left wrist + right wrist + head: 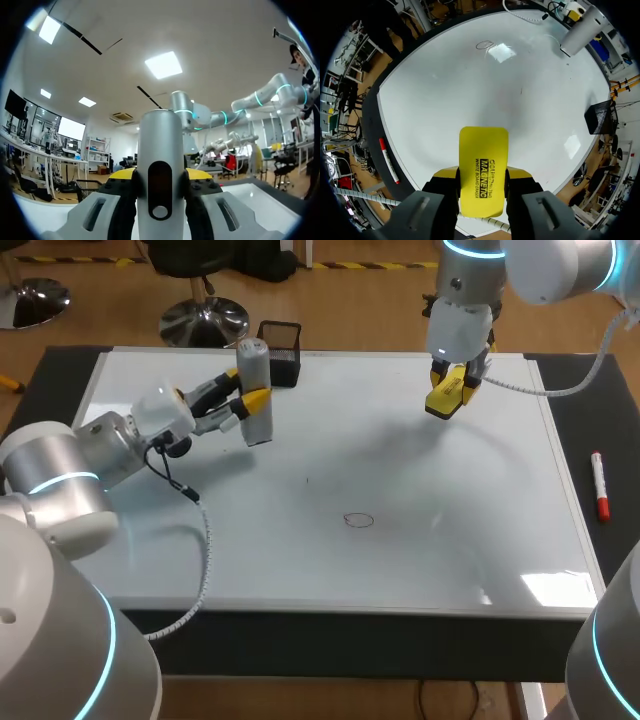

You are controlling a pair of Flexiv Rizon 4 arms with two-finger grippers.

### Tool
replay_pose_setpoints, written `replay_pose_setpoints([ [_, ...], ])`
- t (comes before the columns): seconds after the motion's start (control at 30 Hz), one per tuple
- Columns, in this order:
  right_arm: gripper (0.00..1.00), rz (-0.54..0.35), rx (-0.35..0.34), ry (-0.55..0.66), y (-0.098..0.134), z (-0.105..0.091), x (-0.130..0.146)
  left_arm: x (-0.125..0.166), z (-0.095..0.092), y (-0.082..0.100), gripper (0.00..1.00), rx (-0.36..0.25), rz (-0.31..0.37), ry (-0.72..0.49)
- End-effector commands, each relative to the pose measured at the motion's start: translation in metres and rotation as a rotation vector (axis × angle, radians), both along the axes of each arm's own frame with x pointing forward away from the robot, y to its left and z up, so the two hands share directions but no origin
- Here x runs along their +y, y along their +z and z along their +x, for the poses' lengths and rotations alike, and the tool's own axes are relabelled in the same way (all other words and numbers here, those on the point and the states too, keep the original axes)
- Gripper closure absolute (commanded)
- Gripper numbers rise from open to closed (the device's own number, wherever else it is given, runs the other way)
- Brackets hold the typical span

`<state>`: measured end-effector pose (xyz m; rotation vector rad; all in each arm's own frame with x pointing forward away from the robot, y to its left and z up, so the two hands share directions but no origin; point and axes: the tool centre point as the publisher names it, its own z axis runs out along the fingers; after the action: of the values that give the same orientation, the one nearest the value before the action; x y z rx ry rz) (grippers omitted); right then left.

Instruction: Pick up the inspection probe, press it on each red-marked spot on the whiteboard one by one, put down the probe, pick up the eraser, and wipe off all the red marks.

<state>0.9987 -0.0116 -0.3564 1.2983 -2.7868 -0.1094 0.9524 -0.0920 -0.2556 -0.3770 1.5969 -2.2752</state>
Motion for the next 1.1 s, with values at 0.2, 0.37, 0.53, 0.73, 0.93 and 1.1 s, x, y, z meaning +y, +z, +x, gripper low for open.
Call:
replay_pose_setpoints([
  [0.2,1.0,-0.004,0.002,0.002,0.001,0.001,0.0,0.0,-0.001,0.002,1.0,0.001,0.002,0.005],
  [0.37,1.0,-0.004,0.002,0.002,0.001,0.001,0.0,0.0,-0.001,0.002,1.0,0.001,0.002,0.005],
  [0.53,1.0,-0.02,-0.017,0.048,0.006,-0.003,0.015,0.0,-0.001,0.002,1.0,0.001,0.002,0.005],
  [0.73,1.0,-0.035,-0.024,0.115,0.006,-0.019,0.044,0.0,-0.001,0.002,1.0,0.001,0.002,0.005],
  [0.93,1.0,-0.026,-0.039,0.177,0.004,-0.047,0.077,0.0,-0.001,0.002,1.0,0.001,0.002,0.005],
  [1.1,1.0,-0.022,-0.063,0.234,0.004,-0.071,0.105,0.0,-0.001,0.002,1.0,0.001,0.002,0.005],
])
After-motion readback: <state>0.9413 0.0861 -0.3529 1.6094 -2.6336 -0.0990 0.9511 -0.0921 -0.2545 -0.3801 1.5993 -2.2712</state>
